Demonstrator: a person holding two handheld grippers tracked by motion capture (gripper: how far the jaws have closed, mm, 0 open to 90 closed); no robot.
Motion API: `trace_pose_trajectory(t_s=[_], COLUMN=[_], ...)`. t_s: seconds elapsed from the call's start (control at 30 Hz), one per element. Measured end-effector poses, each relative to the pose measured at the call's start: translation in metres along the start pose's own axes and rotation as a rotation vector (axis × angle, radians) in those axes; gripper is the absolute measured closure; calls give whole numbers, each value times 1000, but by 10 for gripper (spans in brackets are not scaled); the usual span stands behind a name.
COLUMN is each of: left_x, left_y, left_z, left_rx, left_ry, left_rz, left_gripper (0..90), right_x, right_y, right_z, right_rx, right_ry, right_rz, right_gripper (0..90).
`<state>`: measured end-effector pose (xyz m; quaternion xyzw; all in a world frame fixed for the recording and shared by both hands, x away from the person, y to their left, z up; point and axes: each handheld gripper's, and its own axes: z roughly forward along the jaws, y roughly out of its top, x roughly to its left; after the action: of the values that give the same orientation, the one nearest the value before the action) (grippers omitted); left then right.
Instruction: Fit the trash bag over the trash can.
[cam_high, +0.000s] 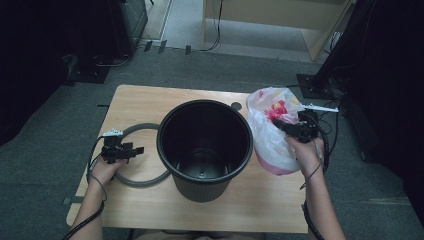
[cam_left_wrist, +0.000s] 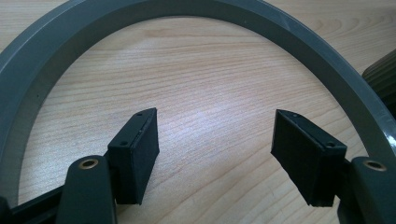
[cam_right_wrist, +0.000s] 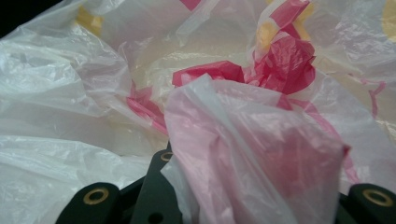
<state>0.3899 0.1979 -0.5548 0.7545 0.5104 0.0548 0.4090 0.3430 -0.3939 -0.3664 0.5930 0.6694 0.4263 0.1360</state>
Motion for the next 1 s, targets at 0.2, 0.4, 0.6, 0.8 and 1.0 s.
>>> trace_pose_trajectory(t_s=[0.2,0.4,0.6,0.8,1.0], left_x=[0,0,0,0,0], left_y=[0,0,-1,-1,-1], left_z=[0,0,0,0,0], left_rx=[-2,-5,-7,-6,-7], left_ry=[-1,-4,-5,-3,-6], left_rz=[-1,-1,-1,3,3], left_gripper=[323,323,323,323,323], right_x=[6,6,3,13,31], right_y=[17,29,35,44,55], right_z=[-11,-23,-33,-40,-45], right_rx=[-21,-36,-46,-42,-44], right_ry=[0,-15,-22,0,54], right_rz=[-12,-17,-16,-23,-37], right_gripper=[772,772,773,773,773])
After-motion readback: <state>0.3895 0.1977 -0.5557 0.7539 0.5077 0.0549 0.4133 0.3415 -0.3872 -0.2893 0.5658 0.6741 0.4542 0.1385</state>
